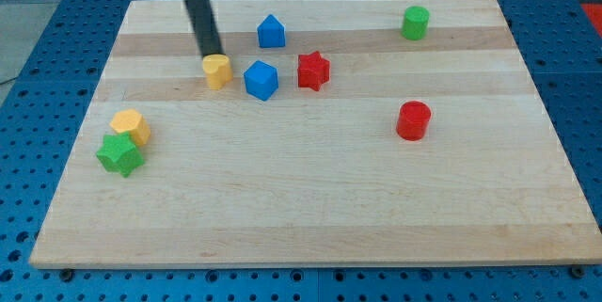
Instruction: Place the yellow heart towards the top of the yellow hexagon
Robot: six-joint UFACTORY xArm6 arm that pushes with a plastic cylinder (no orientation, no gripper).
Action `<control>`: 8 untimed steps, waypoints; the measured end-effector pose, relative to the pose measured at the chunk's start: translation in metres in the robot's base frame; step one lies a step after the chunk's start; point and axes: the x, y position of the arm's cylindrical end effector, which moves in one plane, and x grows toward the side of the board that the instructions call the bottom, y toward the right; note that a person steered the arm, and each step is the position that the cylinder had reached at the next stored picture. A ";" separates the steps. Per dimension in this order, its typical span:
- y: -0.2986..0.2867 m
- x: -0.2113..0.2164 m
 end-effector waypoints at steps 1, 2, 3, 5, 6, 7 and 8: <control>0.036 0.000; 0.051 0.006; -0.003 0.021; -0.070 0.044; -0.035 0.041; -0.018 0.049; -0.036 0.069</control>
